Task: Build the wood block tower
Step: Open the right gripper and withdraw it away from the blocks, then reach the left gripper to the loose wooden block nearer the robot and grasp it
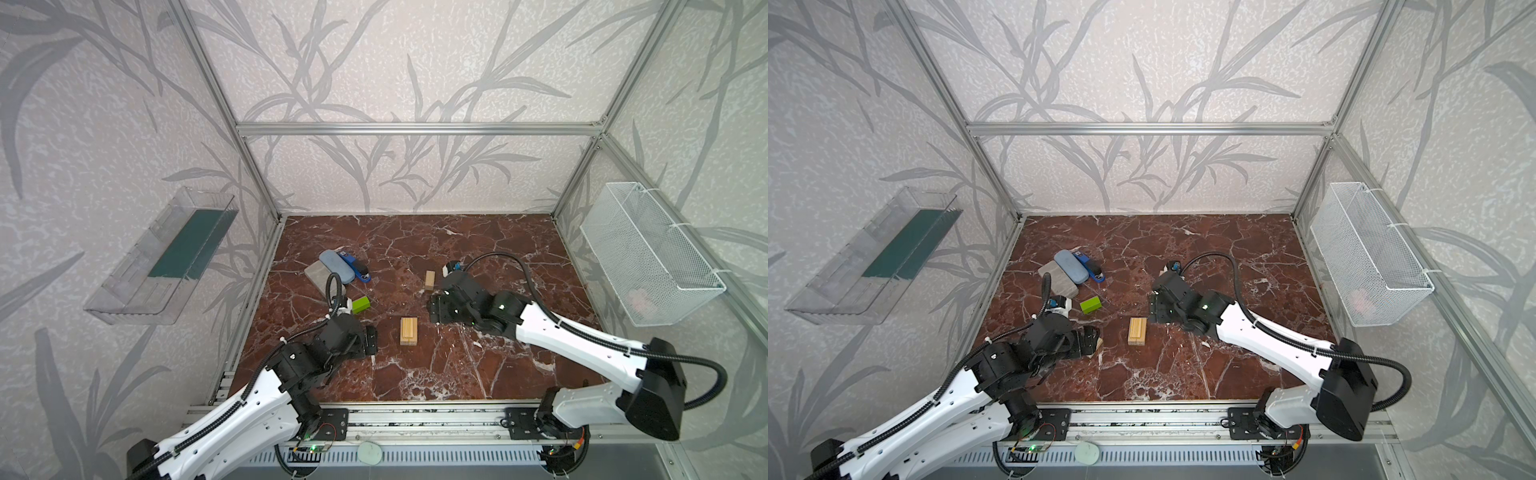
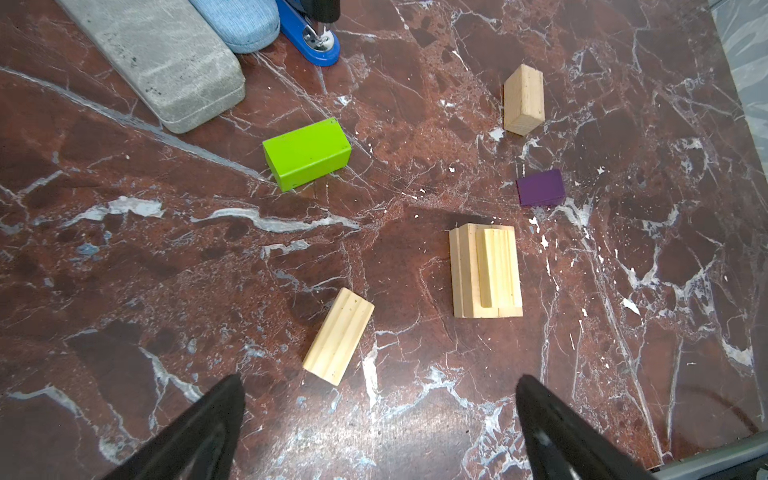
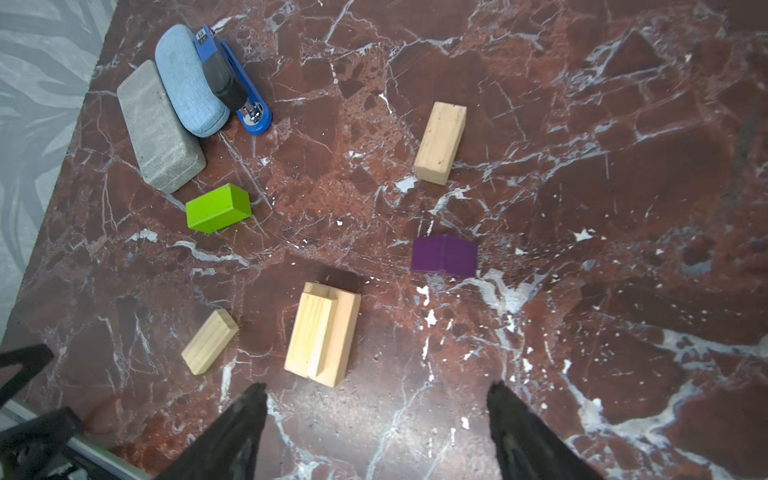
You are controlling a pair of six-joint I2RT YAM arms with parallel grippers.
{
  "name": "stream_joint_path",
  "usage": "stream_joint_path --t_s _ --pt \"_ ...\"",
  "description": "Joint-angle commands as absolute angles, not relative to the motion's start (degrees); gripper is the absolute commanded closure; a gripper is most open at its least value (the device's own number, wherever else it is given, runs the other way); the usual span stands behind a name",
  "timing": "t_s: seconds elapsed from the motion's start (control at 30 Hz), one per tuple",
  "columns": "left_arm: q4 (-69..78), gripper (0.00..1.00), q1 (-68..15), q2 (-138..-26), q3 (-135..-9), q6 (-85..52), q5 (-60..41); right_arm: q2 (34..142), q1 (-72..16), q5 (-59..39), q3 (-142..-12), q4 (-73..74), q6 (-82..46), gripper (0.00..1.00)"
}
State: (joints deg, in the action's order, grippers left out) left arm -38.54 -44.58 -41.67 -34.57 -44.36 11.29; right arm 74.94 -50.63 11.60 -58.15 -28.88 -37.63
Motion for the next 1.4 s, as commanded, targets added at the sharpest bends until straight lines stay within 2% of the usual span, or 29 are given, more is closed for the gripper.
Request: stream_joint_path --t_s 0.0,0.23,0.47,0.67,0.8,1.03,1.37 --pt "-35.12 0.01 -42.82 -44.22 -34.01 -40.44 7.25 70.14 -48.56 6.78 -52.26 -22.90 -27.90 0.13" --pt "-31.53 0.02 -35.43 -51.94 -33.79 -36.70 -0.61 63.36 -45.77 -5.34 -39.00 -7.52 -18.20 0.06" --pt "-26.26 0.02 -33.28 -55.97 -31.43 -34.94 -2.15 66.97 -45.79 -12.10 -32.97 4.92 -13.25 0.01" --pt "-22.51 0.03 -32.39 -60.37 -31.23 -34.77 -3.98 67.91 -45.81 -11.34 -28.31 12.60 -9.96 0.01" --pt "-23.32 0.07 -32.29 -63.91 -32.75 -33.71 -3.40 66.85 -45.79 -10.63 -25.18 17.25 -9.87 0.01" --pt "-26.02 0.18 -32.34 -67.05 -33.47 -35.53 -3.43 66.91 -45.79 -9.58 -25.72 17.30 -9.93 0.01" --pt "-27.97 0.25 -32.96 -68.46 -33.75 -37.24 -4.57 65.97 -45.79 -8.31 -25.85 16.36 -10.72 0.01"
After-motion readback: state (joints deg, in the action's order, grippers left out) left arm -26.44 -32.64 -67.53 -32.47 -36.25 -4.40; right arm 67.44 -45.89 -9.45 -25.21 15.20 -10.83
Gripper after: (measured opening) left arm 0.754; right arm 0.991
